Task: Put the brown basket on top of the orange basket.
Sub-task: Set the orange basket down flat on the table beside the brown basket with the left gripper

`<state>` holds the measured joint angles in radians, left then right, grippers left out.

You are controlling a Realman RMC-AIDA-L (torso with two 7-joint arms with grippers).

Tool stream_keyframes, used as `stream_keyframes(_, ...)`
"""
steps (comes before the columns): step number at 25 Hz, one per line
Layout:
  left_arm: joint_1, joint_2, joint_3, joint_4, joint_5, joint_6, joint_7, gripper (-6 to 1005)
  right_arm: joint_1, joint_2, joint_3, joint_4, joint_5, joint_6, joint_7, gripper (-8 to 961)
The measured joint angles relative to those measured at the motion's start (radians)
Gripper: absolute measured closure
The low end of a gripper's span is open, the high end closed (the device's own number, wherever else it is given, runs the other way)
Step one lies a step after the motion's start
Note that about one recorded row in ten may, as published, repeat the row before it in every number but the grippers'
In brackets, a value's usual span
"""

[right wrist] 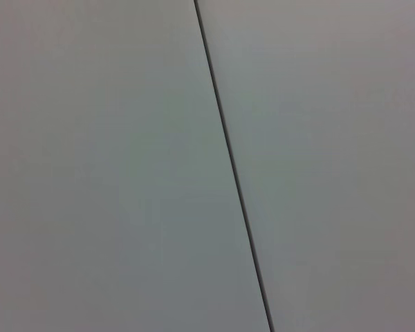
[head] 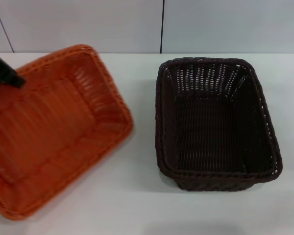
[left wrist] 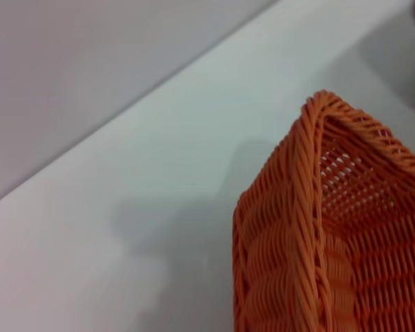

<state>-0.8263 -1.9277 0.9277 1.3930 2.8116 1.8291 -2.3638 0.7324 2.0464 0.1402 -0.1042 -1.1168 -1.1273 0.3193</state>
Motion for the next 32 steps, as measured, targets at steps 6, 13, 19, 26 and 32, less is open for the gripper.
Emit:
stream_keyframes(6, -0.060, -0.046, 0.009, -0.120, 0.001, -0.009, 0.035, 819, -0.005, 0.003, 0.002, 0.002, 0.000, 0.000, 0.002, 393)
stream_keyframes(13, -0.115, -0.112, 0.022, -0.182, -0.001, -0.011, 0.055, 820, -0.005, 0.004, -0.001, 0.003, 0.000, 0.011, 0.002, 393)
stream_keyframes(19, -0.149, -0.132, 0.064, -0.231, -0.067, -0.028, 0.055, 823, -0.005, 0.004, -0.005, 0.004, 0.000, 0.012, 0.001, 393)
stream_keyframes(26, -0.155, -0.133, 0.161, -0.252, -0.194, -0.067, 0.055, 793, -0.006, 0.004, -0.005, 0.006, 0.000, 0.022, 0.001, 393)
stream_keyframes(32, -0.156, -0.135, 0.237, -0.264, -0.232, -0.093, 0.080, 768, -0.006, 0.004, -0.004, 0.006, 0.000, 0.026, 0.000, 392)
